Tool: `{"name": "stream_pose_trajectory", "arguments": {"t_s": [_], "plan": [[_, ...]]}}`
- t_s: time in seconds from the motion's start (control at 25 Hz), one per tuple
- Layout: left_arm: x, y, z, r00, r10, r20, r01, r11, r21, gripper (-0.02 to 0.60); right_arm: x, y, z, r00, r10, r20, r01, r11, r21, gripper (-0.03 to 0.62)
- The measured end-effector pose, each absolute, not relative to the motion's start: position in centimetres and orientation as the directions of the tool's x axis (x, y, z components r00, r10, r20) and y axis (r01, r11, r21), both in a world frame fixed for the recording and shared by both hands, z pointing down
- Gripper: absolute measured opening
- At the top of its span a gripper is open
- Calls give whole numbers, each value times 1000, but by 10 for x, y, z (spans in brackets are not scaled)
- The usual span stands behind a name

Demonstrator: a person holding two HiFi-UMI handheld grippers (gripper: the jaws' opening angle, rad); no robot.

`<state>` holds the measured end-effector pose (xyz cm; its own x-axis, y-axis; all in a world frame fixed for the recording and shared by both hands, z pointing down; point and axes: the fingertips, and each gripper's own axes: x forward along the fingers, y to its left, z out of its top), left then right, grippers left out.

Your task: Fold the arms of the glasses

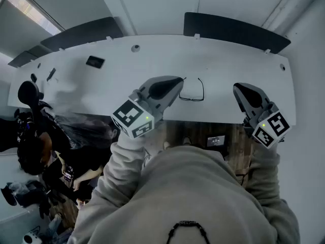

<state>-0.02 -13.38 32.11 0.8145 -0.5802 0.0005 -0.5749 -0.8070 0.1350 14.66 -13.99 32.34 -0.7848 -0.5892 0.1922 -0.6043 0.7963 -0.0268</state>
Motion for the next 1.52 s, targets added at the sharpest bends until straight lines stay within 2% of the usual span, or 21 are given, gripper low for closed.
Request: {"name": "stream_pose_trajectory", "arguments": {"t_s": [0.72, 1.52], "plan": [[-6, -130, 317, 810, -585, -23, -575, -802, 162, 6, 149, -140, 316, -799, -592, 107, -601, 792, -112, 21], [3, -132, 315, 827, -561, -36, -547, -819, 173, 6, 145, -134, 321, -808, -581, 98, -589, 795, -142, 21]]}}
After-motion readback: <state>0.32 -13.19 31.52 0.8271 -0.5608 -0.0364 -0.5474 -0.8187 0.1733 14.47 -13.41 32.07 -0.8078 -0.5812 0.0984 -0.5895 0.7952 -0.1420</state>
